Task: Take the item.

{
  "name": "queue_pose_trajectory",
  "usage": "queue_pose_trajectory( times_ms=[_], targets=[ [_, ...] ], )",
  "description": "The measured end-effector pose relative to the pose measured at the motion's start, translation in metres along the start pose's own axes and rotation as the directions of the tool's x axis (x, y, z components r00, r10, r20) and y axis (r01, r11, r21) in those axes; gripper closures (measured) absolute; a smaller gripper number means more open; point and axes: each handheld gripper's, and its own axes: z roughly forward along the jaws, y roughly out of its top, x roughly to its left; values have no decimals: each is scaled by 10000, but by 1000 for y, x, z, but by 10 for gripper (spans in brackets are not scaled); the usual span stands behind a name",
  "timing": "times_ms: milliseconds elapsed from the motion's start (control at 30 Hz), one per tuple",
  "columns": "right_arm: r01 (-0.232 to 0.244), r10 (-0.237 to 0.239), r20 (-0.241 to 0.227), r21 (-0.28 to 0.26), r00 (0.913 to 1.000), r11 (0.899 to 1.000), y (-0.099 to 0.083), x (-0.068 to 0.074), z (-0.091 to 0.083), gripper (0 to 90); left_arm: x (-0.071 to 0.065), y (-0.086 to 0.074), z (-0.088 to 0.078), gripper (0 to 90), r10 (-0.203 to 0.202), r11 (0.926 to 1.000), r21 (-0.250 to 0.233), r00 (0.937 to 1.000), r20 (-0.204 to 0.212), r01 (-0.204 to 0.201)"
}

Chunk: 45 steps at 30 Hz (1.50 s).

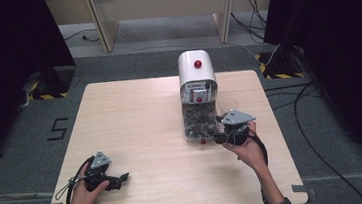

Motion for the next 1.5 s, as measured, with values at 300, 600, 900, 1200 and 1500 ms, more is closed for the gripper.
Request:
queue_pose_trajectory(
  times_ms=[300,600,900,1200,1500],
  targets=[
    [100,-99,-122,80,9999,9999,-4,5,-1,432,0,0,0,0,-3,10000,-2,10000,-1,3],
    [89,-86,-247,129,9997,9999,-8,9,-3,430,0,0,0,0,0,10000,-1,10000,-1,0],
    [47,-37,-343,274,9994,9996,-12,13,-5,428,0,0,0,0,-1,10000,-1,10000,-1,1],
    [101,-79,-472,472,9989,9988,-20,20,-4,425,0,0,0,0,4,10000,1,10000,-2,-4],
    [128,-98,-556,542,9984,9984,-25,24,-8,422,0,0,0,0,-1,10000,-2,10000,-2,1]
  ],
)
